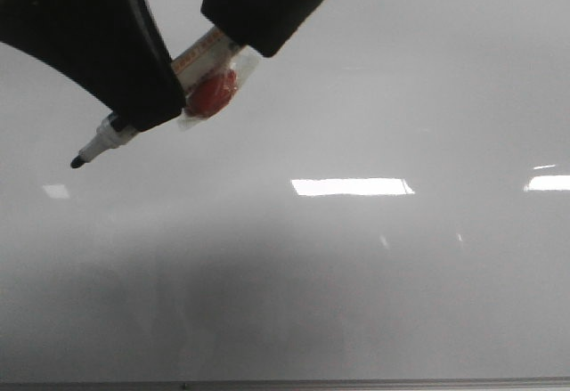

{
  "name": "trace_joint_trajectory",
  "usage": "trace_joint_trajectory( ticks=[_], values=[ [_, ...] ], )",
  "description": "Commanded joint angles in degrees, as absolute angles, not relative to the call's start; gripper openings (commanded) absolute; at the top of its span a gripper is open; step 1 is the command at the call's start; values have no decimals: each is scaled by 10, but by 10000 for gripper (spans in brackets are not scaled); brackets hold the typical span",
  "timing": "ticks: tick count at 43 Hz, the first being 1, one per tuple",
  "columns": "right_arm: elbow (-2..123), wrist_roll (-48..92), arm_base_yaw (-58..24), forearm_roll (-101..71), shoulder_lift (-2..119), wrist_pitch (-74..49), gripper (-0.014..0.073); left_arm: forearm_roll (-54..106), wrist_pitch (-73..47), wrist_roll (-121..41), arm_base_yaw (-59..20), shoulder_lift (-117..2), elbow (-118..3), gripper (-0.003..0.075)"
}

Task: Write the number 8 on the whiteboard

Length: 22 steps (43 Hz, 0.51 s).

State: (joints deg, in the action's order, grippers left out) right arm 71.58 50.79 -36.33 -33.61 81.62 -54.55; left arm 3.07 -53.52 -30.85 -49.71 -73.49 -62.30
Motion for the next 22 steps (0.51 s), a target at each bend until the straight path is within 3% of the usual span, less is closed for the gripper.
trace_joint_trajectory(
  ticks=[1, 5, 14, 22],
  values=[
    [739, 514, -364, -357, 809, -533, 512, 36, -507, -309, -501, -717, -645, -21],
    [739, 514, -364, -357, 810, -531, 430, 36, -507, -309, -501, -717, -645, -21],
    [739, 514, -363, -357, 810, -533, 122, 62, -487, -309, -501, -716, -645, -20],
    [739, 514, -362, -356, 810, -545, -51, 81, -462, -305, -497, -700, -645, -20]
  ],
)
